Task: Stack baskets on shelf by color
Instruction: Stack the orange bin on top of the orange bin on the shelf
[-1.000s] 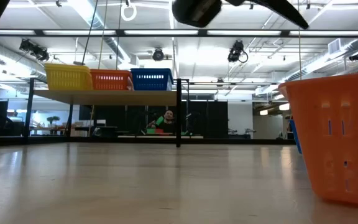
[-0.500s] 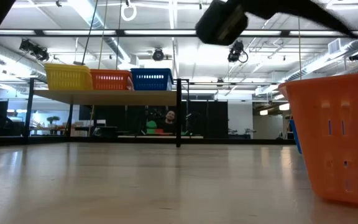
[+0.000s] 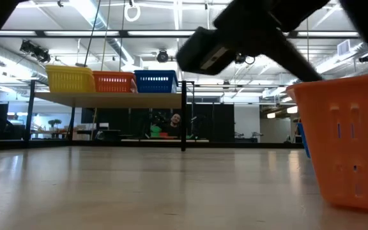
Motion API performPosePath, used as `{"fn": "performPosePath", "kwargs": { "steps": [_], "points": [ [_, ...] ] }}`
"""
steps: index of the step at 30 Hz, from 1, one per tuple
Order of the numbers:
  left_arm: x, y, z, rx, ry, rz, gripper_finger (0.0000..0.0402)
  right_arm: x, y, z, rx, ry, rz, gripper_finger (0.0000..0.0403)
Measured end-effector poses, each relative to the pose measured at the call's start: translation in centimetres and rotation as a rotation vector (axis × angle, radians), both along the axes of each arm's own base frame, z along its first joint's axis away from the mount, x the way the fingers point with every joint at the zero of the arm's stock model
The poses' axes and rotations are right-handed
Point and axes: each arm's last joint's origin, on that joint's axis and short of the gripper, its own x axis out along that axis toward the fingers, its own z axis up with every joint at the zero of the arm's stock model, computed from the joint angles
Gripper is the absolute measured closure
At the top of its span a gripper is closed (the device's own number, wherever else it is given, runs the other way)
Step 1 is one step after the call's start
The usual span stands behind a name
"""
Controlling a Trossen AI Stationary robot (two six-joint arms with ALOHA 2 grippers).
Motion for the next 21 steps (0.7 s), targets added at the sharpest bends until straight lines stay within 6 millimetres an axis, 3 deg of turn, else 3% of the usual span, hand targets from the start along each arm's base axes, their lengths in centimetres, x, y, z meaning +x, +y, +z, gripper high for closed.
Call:
{"fn": "performPosePath", "kwargs": {
  "steps": [12, 21],
  "points": [
    [-2.3, 1.5, -1.1, 0.128, 0.268, -0.008, 0.0269, 0.0, 0.0, 0.0, -0.018, -0.014, 0.017, 0.0189],
    [-3.5, 3.9, -1.3, 0.249, 0.447, -0.113, 0.0269, 0.1, -0.1, 0.0, -0.037, -0.027, 0.000, 0.0189]
  ]
}}
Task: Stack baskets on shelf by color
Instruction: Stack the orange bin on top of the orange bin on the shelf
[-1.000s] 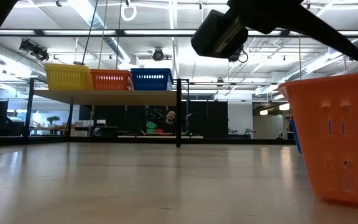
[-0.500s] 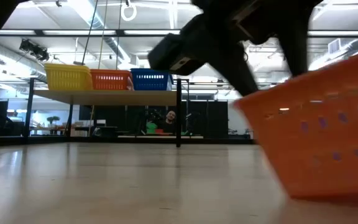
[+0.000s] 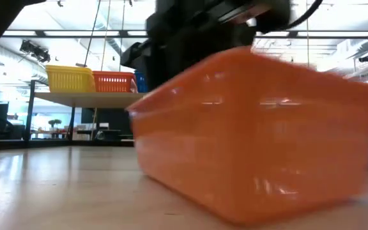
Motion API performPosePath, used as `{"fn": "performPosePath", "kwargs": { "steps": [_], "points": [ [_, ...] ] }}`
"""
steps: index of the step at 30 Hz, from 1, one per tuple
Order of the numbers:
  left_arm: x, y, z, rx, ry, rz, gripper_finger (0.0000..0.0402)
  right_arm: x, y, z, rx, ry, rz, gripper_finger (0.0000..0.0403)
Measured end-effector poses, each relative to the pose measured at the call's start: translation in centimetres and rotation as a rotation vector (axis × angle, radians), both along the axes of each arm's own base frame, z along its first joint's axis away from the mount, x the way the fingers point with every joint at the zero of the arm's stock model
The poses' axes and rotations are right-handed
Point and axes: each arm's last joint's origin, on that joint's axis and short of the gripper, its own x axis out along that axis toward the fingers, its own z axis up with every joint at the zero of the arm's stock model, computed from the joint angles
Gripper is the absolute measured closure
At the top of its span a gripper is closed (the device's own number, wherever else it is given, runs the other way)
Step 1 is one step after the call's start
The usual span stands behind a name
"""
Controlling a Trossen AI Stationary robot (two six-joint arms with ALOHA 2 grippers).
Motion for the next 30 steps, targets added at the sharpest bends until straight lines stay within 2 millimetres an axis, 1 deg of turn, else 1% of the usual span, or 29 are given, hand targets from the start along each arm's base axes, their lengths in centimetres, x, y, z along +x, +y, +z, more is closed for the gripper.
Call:
{"fn": "performPosePath", "kwargs": {
  "steps": [4, 6, 8, 10, 14, 17, 20, 22, 25, 30],
  "points": [
    [-0.8, 2.2, 0.1, 0.090, 0.139, -0.054, 0.0269, -0.1, 0.0, -0.1, -0.006, 0.008, 0.000, 0.0189],
    [-1.0, 3.2, 0.3, 0.102, 0.183, -0.062, 0.0269, -0.2, -0.1, -0.1, -0.013, 0.021, 0.001, 0.0189],
    [-0.8, 3.7, 1.2, 0.092, 0.162, -0.077, 0.0269, -0.2, -0.2, -0.2, -0.020, 0.034, 0.002, 0.0189],
    [-0.6, 3.6, 3.0, 0.070, 0.083, -0.094, 0.0269, -0.4, -0.3, -0.3, -0.032, 0.049, 0.002, 0.0188],
    [-0.7, 2.3, 6.2, -0.036, -0.094, -0.121, 0.0269, -0.6, -0.4, -0.5, -0.051, 0.075, 0.002, 0.0189],
    [-1.1, 0.7, 8.0, -0.094, -0.191, -0.138, 0.0269, -0.7, -0.5, -0.6, -0.058, 0.086, 0.002, 0.0188],
    [-1.7, -1.3, 9.1, -0.124, -0.257, -0.162, 0.0269, -0.8, -0.5, -0.6, -0.064, 0.083, 0.005, 0.0188],
    [-2.1, -2.5, 8.9, -0.129, -0.268, -0.173, 0.0269, -0.7, -0.6, -0.5, -0.074, 0.074, -0.003, 0.0189],
    [-2.1, -4.0, 8.1, -0.130, -0.282, -0.171, 0.0268, -0.7, -0.6, -0.5, -0.083, 0.057, -0.015, 0.0188],
    [-1.8, -4.5, 6.4, -0.078, -0.281, -0.150, 0.0250, -0.6, -0.7, -0.5, -0.104, 0.042, -0.024, 0.0189]
  ]
}}
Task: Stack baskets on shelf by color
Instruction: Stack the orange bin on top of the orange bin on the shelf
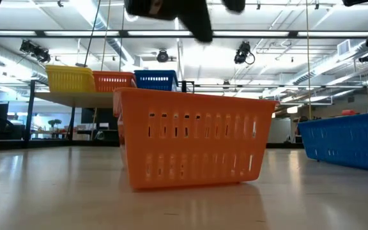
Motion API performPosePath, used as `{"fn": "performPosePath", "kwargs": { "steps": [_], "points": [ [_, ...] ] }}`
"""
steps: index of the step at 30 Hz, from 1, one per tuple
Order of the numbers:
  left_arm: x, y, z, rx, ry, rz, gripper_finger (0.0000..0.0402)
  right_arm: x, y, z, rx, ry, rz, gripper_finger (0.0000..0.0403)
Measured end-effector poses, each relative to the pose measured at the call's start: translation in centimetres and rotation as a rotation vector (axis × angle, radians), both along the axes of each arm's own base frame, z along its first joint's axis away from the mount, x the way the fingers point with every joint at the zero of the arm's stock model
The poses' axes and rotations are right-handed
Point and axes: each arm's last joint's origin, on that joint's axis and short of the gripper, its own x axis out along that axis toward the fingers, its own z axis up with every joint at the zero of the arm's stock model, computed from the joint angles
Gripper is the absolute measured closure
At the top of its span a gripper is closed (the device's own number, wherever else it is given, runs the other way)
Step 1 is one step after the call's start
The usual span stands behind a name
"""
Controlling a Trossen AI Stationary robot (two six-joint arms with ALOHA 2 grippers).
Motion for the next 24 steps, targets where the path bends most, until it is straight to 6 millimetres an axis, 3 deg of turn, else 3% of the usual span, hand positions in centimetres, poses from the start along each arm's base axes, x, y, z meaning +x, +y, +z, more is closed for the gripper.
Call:
{"fn": "performPosePath", "kwargs": {
  "steps": [12, 18, 24],
  "points": [
    [0.9, 0.5, -2.9, -0.009, -0.008, 0.010, 0.0180, 0.3, 0.1, 0.2, 0.005, -0.049, -0.037, 0.0189],
    [1.6, 0.1, -4.3, -0.048, -0.079, 0.017, 0.0190, 0.4, 0.0, 0.2, 0.008, -0.049, -0.050, 0.0189],
    [1.2, 0.3, -6.3, -0.074, -0.018, 0.010, 0.0211, 0.6, 0.0, 0.3, 0.010, -0.068, -0.086, 0.0189]
  ]
}}
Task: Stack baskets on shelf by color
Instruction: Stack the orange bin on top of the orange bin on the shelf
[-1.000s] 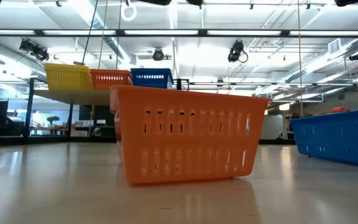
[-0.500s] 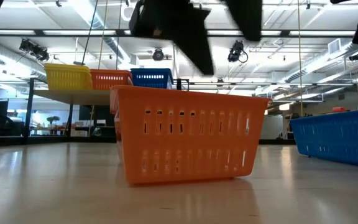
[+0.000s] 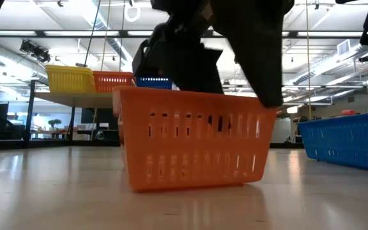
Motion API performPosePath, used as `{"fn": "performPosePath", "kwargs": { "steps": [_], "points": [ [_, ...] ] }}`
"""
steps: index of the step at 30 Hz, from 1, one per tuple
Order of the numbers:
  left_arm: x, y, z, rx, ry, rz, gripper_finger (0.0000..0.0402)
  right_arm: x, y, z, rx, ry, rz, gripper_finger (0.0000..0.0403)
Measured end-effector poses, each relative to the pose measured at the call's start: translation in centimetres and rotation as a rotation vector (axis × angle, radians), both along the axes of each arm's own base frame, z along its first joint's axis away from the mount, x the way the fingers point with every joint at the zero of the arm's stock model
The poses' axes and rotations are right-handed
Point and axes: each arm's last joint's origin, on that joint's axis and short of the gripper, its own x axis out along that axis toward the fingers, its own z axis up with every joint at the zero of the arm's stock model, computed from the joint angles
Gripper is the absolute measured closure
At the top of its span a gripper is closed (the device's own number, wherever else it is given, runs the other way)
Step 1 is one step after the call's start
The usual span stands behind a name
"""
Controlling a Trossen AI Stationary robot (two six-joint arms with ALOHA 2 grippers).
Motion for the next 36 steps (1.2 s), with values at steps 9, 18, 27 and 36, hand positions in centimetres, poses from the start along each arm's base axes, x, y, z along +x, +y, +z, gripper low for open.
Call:
{"fn": "performPosePath", "kwargs": {
  "steps": [9, 18, 27, 36],
  "points": [
    [-0.4, 0.4, -1.3, 0.018, 0.040, 0.017, 0.0209, 0.0, 0.0, 0.0, 0.000, -0.003, 0.008, 0.0189],
    [0.4, 0.8, -1.4, 0.033, -0.011, 0.037, 0.0343, 0.0, 0.0, 0.0, 0.004, 0.005, 0.010, 0.0189],
    [0.2, 0.9, 2.2, 0.078, 0.003, 0.050, 0.0395, -0.2, 0.0, -0.1, -0.011, 0.021, 0.017, 0.0189],
    [-1.8, 3.2, 8.0, 0.255, 0.043, 0.086, 0.0396, -0.1, -0.2, -0.1, -0.056, -0.011, -0.013, 0.0189]
  ]
}}
